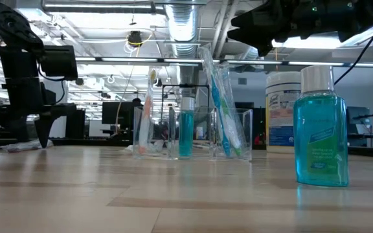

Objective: Pick & Place toothbrushing station
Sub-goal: Put the left purple toothbrush into the transparent organizer

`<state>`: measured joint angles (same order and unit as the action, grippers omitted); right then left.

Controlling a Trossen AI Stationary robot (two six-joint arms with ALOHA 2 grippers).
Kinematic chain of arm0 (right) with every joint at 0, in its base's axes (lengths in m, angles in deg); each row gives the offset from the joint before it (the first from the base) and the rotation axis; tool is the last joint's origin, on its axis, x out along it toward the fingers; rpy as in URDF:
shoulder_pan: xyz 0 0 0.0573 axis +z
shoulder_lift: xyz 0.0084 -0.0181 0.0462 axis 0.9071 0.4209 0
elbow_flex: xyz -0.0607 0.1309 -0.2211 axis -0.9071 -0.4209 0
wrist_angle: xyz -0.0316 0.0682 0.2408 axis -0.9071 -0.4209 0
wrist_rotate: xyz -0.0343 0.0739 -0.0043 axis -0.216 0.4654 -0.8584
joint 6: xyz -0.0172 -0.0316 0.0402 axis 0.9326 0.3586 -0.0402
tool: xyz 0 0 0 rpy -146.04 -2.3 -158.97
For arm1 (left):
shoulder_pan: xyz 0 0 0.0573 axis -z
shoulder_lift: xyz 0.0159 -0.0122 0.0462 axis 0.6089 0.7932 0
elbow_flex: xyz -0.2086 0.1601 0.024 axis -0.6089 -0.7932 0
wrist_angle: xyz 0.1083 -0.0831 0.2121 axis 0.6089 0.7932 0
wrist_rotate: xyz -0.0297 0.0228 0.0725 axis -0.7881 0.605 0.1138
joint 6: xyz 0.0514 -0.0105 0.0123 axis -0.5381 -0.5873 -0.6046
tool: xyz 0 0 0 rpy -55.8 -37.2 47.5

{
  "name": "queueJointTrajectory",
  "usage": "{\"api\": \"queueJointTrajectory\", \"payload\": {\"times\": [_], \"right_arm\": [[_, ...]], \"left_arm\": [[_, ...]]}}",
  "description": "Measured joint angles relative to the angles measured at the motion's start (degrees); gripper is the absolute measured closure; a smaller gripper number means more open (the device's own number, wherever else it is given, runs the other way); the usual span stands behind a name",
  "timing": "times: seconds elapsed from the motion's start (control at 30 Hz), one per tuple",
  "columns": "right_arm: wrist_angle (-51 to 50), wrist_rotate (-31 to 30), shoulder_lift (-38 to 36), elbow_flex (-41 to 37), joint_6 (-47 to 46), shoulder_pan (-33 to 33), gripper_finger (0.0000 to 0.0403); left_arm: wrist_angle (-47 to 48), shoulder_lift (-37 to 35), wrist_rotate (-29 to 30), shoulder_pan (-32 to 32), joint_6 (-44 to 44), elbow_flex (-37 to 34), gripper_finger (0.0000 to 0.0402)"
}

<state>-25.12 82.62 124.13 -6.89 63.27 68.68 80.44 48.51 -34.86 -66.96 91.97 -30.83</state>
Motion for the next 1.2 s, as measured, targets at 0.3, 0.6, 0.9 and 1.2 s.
{"api": "queueJointTrajectory", "payload": {"times": [0.3, 0.6, 0.9, 1.2], "right_arm": [[0.01, -0.02, 0.00, 0.00, -0.02, 0.01, 0.0226], [0.01, -0.02, 0.00, 0.00, -0.02, 0.02, 0.0226], [0.01, -0.04, 0.00, 0.00, -0.02, 0.02, 0.0226], [0.01, -0.13, 0.00, 0.00, -0.02, 0.00, 0.0226]], "left_arm": [[-0.43, 0.00, 0.00, 0.00, -0.07, 0.00, 0.0295], [-0.86, 0.00, -0.02, 0.00, -0.18, 0.05, 0.0367], [-1.93, -0.30, -0.16, 0.10, -1.61, 0.17, 0.0393], [-5.57, -5.04, -1.43, 0.80, -6.18, 0.00, 0.0400]]}}
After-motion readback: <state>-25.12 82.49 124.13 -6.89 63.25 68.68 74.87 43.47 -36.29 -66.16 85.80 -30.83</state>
